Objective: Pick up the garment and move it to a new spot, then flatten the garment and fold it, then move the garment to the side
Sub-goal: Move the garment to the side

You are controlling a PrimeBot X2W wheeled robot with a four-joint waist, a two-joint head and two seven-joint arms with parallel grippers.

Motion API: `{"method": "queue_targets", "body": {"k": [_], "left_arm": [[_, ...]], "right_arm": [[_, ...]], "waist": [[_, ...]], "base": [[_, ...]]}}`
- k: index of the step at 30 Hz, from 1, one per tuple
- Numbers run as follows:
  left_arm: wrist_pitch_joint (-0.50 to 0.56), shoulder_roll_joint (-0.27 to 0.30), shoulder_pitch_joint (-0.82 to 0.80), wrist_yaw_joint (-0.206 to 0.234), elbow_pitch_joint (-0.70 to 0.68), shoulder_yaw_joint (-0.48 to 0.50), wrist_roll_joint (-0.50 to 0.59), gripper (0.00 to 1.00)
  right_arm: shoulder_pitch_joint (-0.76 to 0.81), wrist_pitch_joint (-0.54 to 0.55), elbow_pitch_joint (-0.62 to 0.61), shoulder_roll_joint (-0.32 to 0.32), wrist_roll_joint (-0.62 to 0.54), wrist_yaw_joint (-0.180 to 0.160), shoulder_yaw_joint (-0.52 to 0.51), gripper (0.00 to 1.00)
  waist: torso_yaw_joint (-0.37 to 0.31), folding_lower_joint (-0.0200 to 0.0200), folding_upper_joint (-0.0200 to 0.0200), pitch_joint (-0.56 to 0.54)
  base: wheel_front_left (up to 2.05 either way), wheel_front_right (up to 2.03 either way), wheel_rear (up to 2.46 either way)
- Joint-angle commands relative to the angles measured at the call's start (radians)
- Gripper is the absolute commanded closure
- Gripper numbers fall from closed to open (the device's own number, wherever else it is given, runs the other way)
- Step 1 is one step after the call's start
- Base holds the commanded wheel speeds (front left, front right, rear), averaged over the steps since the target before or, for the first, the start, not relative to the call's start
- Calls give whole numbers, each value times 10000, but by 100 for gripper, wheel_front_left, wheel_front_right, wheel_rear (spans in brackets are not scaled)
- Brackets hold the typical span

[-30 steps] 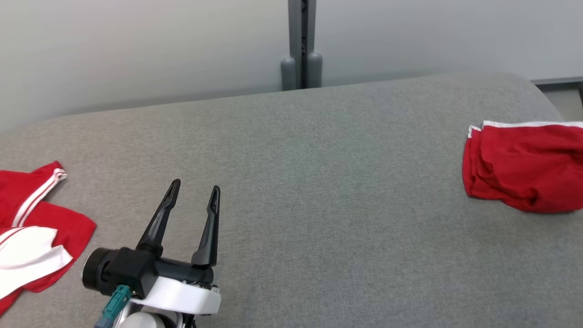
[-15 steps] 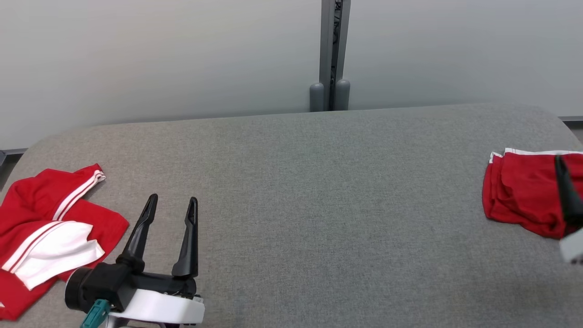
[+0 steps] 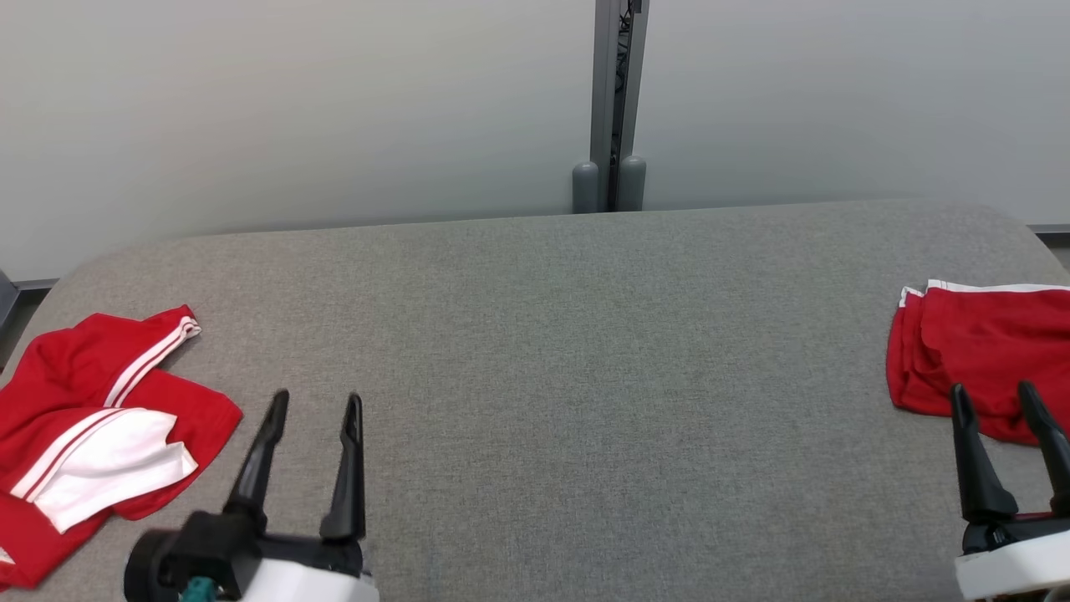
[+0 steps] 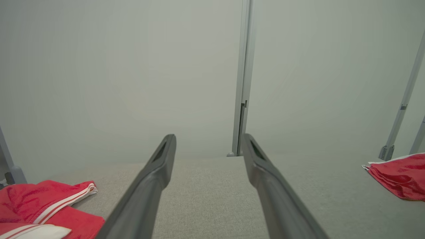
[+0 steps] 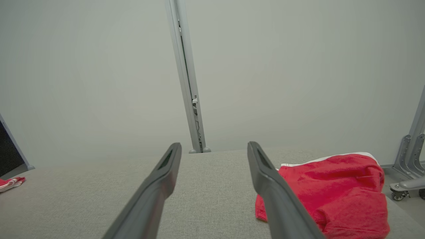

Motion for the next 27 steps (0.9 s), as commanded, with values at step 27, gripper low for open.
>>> {"method": "queue_targets", "body": {"k": [27], "left_arm": [[1, 32, -117, 279, 913, -568, 16, 0]], "right_arm": [[436, -44, -624, 514, -340, 2, 55, 0]], "waist": [[202, 0, -1, 135]], "base": [[0, 0, 0]]}}
